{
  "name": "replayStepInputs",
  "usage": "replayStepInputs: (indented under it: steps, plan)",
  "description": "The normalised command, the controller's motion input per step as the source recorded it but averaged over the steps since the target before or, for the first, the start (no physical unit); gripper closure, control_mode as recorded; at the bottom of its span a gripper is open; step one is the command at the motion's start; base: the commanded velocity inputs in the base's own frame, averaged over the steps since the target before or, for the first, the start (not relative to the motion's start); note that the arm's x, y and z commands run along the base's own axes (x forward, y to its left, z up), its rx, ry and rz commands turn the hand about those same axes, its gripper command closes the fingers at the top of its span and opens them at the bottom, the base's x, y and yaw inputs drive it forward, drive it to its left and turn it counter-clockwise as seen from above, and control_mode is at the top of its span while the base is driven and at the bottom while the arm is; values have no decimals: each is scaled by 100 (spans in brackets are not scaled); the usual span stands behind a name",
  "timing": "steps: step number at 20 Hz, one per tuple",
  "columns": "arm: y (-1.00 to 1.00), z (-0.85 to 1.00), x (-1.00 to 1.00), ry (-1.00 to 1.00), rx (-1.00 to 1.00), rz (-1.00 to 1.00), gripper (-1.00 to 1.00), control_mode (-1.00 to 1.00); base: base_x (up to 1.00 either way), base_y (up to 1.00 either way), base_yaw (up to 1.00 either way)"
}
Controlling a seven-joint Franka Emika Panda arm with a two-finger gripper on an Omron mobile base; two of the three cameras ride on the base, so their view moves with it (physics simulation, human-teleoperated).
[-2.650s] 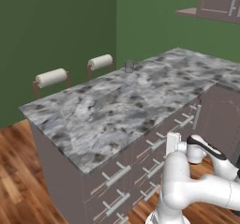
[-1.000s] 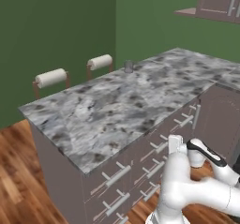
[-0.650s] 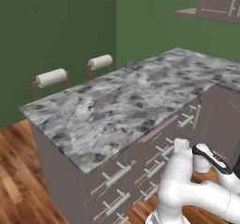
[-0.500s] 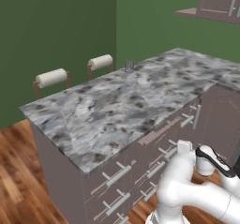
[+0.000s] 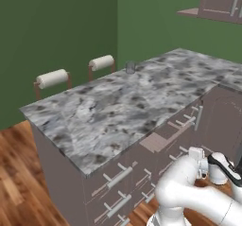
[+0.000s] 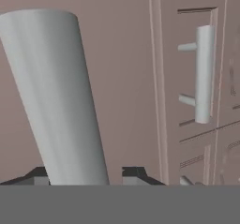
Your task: Take a straw from the drawer in front and place it inside the glass cup on the dining counter.
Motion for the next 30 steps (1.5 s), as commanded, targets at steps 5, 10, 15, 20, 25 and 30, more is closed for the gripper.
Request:
replayStepInputs:
  steps: [5, 10, 15, 20, 25, 30]
  plan:
    - [-100, -55, -70, 3, 0, 0, 100, -100, 0, 0, 0]
    - [-100, -61, -76, 6, -5, 0, 100, -100, 0, 0, 0]
    - [-100, -61, -76, 8, -8, 0, 100, -100, 0, 0, 0]
    - [-100, -62, -77, 13, -11, 0, 100, -100, 0, 0, 0]
    - [-100, -58, -78, 15, -11, 0, 100, -100, 0, 0, 0]
    - [-100, -44, -69, 21, -9, 0, 100, -100, 0, 0, 0]
